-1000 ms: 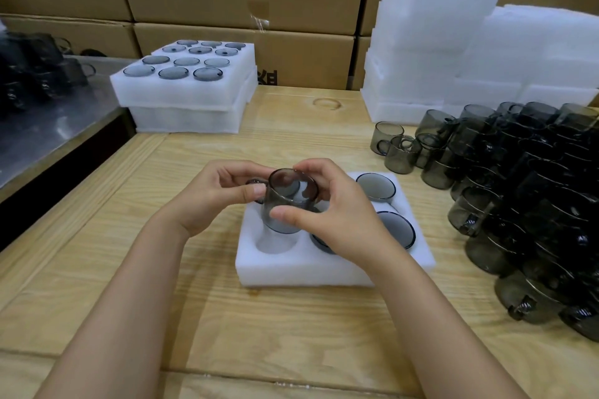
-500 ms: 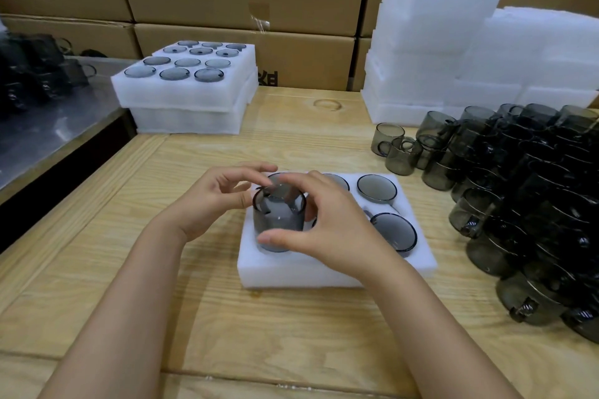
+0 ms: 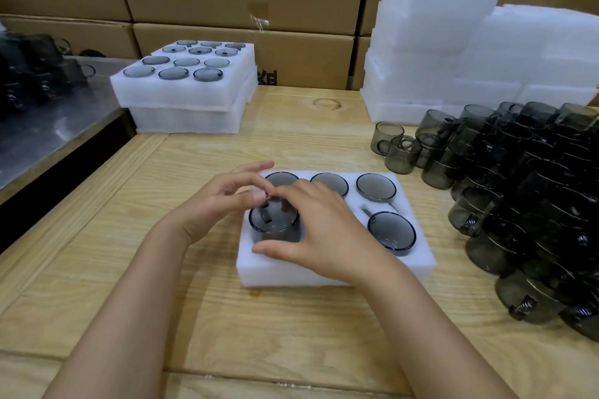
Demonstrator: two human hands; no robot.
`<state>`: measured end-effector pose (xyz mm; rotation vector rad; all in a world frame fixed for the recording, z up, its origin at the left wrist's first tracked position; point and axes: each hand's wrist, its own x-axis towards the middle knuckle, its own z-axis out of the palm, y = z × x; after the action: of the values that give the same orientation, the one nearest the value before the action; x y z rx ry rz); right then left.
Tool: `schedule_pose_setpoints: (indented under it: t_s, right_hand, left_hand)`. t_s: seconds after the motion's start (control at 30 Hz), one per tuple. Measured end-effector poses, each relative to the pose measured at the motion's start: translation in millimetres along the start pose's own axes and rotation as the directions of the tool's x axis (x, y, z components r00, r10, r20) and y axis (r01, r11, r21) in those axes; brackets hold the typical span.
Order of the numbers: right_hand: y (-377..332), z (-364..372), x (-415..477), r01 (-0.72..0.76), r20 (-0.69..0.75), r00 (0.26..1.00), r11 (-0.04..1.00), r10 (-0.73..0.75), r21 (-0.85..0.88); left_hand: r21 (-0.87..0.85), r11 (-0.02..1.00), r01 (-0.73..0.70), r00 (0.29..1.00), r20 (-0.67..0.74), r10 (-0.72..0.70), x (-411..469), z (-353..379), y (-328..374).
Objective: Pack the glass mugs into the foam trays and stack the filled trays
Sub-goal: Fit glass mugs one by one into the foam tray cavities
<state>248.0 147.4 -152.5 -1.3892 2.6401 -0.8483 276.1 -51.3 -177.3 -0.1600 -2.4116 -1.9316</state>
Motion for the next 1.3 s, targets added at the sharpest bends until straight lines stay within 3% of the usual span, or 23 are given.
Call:
schedule_pose_setpoints:
  t_s: [0.17,0.27,0.33,0.43,0.6,0.87,1.1,1.23,1.3]
  right_hand:
    - [-3.8,-2.6,2.0,-0.085,-0.064,0.993,0.978,0.099,0.192]
    - [-17.6,-0.5,15.7,-0.074,-0.161,0.982,0.982,0.102,0.173]
    - [-31.2,4.4,31.3,-0.060,-0.057,0.996,0.981,0.072,0.186]
    - [-36.9,13.6,48.1,-0.115,0.129,0.986,0.992,0.108,0.049]
    - [-27.6,30.2,49.4,-0.112,0.259,0.951,0.969,0.169,-0.222]
    - [-27.8,41.1,50.8,-0.085,0.244,0.955,0.947,0.166,-0.310]
    - [-20.3,25.1,54.5,-0.184,0.252,0.950,0.982,0.185,-0.028]
    - [-23.4,42.0,49.7,-0.186,0.119,0.967,0.944,0.224,-0.273]
    - [-23.9,44.7,47.6,-0.168,0.121,0.969,0.935,0.214,-0.313]
  left_hand:
    - [0.039,0.999,-0.015,0.998,-0.064,0.018,1.1,1.3,-1.8]
    - [0.015,1.000,0.010,0.999,-0.042,-0.009,2.3,0.8,-5.7]
    - [-0.060,0.998,-0.014,0.999,-0.038,0.011,3.7,3.8,-11.1]
    - [-0.382,0.924,0.012,1.000,-0.016,-0.020,0.9,-0.1,-15.6]
    - [-0.573,0.815,0.085,0.930,-0.247,-0.271,7.8,-19.2,-25.0]
    - [-0.630,0.777,0.000,0.857,-0.400,-0.325,13.1,-9.2,-24.5]
    - [-0.545,0.837,-0.034,0.837,-0.473,-0.274,14.1,-1.5,-20.3]
    - [-0.488,0.871,-0.046,0.833,-0.501,-0.237,13.1,5.6,-15.6]
    - [-0.412,0.911,-0.035,0.836,-0.511,-0.199,11.3,11.3,-16.0]
